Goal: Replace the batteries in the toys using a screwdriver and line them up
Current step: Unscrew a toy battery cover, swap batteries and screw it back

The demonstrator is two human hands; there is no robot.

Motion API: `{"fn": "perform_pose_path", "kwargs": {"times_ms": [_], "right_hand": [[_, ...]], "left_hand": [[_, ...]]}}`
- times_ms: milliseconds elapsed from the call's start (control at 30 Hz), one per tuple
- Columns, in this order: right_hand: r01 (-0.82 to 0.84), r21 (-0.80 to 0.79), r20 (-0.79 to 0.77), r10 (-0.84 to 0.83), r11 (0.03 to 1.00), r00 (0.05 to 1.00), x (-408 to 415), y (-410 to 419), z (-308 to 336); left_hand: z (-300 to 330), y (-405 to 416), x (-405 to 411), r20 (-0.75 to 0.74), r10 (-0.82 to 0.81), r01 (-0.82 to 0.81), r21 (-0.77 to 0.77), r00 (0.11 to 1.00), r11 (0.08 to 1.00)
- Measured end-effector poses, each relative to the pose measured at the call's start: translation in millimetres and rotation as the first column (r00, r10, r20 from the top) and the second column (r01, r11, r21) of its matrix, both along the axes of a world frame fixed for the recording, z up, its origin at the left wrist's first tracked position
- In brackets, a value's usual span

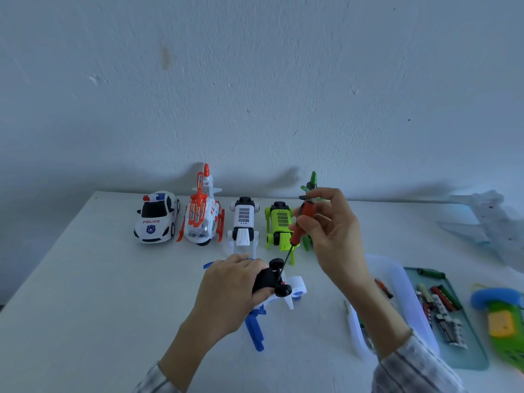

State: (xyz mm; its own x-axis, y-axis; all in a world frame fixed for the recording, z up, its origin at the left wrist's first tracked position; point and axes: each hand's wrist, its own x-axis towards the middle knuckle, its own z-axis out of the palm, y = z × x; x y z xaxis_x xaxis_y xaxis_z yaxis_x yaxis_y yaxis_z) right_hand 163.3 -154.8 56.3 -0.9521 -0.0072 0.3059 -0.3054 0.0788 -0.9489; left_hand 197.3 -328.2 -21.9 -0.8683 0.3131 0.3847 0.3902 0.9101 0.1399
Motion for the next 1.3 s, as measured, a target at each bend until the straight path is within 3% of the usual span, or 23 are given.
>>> {"fn": "perform_pose_path", "kwargs": {"times_ms": [100, 300, 467, 633, 867, 1000, 1100, 1200, 1300], "right_hand": [[-0.014, -0.080, 0.078, 0.020, 0.997, 0.997, -2.6, 6.3, -3.2], [0.062, -0.062, 0.069, -0.058, 0.996, 0.996, -4.5, 3.8, -5.0], [-0.075, -0.080, 0.092, 0.082, 0.994, 0.992, -7.1, 6.2, -0.4], [-0.003, -0.091, 0.037, 0.007, 0.996, 0.999, -4.3, 0.7, 2.7], [-0.096, -0.115, 0.086, 0.107, 0.989, 0.991, -4.5, 5.0, -0.9], [-0.028, -0.035, 0.054, 0.030, 0.999, 0.998, -2.4, 2.2, -1.2], [-0.080, -0.073, 0.063, 0.085, 0.994, 0.994, -4.7, 1.0, 3.2], [-0.116, 0.070, 0.070, 0.111, 0.991, 0.991, -7.9, 1.2, 5.9], [-0.166, -0.020, 0.100, 0.167, 0.986, 0.981, -5.9, 3.3, 3.8]], "left_hand": [[-1.4, -0.2, 0.5, 0.011, -0.002, 0.002, -0.006, 1.000, 1.000], [2.3, 1.2, 1.0, 0.016, -0.007, 0.007, -0.014, 1.000, 1.000], [0.7, 1.9, 3.8, 0.012, -0.011, 0.011, 0.025, 1.000, 1.000], [-2.0, 1.9, 4.8, -0.009, -0.015, 0.016, 0.029, 1.000, 0.999], [-0.8, 1.9, 5.2, -0.019, -0.014, 0.015, 0.034, 1.000, 0.999], [-0.8, 2.2, 5.6, -0.013, -0.028, 0.028, 0.035, 1.000, 0.999], [0.0, 3.7, 6.4, -0.011, -0.022, 0.023, 0.032, 1.000, 0.999], [-0.4, 3.7, 5.9, 0.007, -0.022, 0.022, 0.048, 1.000, 0.999], [2.1, 2.4, 6.0, 0.015, -0.011, 0.010, 0.028, 1.000, 1.000]]}}
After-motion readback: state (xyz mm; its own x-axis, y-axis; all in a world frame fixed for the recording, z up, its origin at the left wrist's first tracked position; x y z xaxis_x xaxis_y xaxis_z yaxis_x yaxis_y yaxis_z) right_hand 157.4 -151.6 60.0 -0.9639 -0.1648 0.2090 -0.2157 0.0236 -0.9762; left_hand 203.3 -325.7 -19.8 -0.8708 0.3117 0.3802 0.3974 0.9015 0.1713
